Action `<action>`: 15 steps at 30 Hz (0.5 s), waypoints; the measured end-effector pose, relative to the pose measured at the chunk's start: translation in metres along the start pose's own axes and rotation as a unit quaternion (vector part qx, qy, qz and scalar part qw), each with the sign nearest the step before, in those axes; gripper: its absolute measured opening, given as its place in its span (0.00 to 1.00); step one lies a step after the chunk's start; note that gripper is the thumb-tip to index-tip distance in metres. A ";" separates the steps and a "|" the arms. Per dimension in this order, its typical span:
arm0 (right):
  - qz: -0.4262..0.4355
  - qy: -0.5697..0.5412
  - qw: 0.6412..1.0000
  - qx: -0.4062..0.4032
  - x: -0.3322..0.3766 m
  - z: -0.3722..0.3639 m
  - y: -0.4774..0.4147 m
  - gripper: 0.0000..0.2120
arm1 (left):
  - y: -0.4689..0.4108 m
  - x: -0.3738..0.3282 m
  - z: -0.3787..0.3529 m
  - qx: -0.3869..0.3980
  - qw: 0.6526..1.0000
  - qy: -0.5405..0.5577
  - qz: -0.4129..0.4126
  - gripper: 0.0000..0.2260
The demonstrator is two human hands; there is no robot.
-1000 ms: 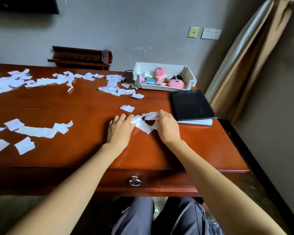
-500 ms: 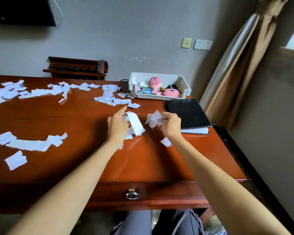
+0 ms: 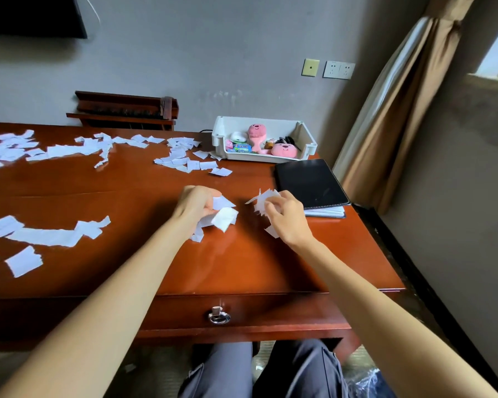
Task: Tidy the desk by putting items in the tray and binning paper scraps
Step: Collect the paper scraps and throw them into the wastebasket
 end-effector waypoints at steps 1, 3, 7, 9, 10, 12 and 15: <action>0.007 0.001 1.000 -0.003 -0.001 0.001 0.001 0.13 | 0.003 0.001 -0.003 0.028 0.999 0.042 -0.010 0.12; 0.015 0.002 1.000 -0.014 -0.001 0.004 0.004 0.12 | 0.014 0.005 -0.005 0.059 0.993 0.093 -0.041 0.04; 0.027 0.016 0.999 0.006 -0.003 0.001 0.012 0.11 | 0.024 0.003 -0.014 -0.001 0.966 -0.194 -0.169 0.25; 0.025 0.027 0.999 0.009 -0.006 -0.002 0.015 0.11 | 0.027 0.008 -0.024 -0.016 0.933 -0.298 -0.204 0.30; 0.022 0.033 0.999 0.009 -0.009 -0.004 0.016 0.11 | 0.026 0.012 -0.028 -0.016 0.924 -0.322 -0.208 0.29; 0.012 0.034 0.999 0.007 -0.013 -0.004 0.017 0.11 | 0.024 0.016 -0.034 -0.024 0.915 -0.341 -0.217 0.24; 0.006 0.027 1.000 -0.015 -0.015 0.001 0.018 0.10 | 0.022 0.011 -0.035 -0.057 0.910 -0.343 -0.225 0.15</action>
Point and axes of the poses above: each hand's wrist, its own y-axis away from the middle knuckle, its own z-axis out of the back of the hand, x = y × z, the point moved 7 cm from there along -y, towards the middle knuckle, and after that the axes turned 3 degrees about x, right-handed, at the moved point
